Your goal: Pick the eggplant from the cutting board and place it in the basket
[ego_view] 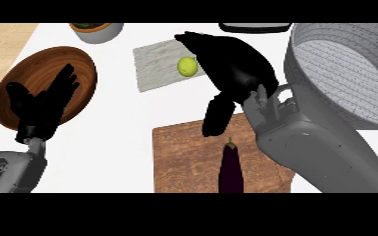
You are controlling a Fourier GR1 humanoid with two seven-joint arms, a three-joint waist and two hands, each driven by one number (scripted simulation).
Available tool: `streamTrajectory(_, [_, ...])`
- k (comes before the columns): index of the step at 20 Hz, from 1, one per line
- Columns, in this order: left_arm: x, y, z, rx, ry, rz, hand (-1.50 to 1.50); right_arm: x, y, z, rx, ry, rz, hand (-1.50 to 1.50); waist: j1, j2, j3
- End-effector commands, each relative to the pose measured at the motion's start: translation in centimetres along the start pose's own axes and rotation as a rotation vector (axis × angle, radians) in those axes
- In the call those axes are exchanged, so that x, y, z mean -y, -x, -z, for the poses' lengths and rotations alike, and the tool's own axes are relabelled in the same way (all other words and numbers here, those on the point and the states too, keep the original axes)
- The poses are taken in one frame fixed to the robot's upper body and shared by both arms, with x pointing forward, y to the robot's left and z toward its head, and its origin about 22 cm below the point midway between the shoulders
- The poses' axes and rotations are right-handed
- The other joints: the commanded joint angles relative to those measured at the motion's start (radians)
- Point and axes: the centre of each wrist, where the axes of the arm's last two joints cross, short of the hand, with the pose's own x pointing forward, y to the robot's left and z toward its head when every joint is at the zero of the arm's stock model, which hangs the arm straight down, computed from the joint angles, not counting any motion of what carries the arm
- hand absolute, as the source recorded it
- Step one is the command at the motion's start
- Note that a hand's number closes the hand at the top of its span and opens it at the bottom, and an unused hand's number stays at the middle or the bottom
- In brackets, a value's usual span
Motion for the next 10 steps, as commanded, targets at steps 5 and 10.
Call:
streamTrajectory(5, [1.4, 1.1, -0.3, -0.010, 0.000, -0.001, 0.00, 4.1, -0.8, 0.2, -0.085, -0.314, -0.060, -1.50, -0.009, 0.001, 0.002])
streamTrajectory(10, [-0.5, 0.5, 0.0, -0.010, -0.012, -0.011, 0.00, 7.0, 2.8, -2.9, -0.048, -0.341, 0.036, -1.50, -0.019, 0.001, 0.003])
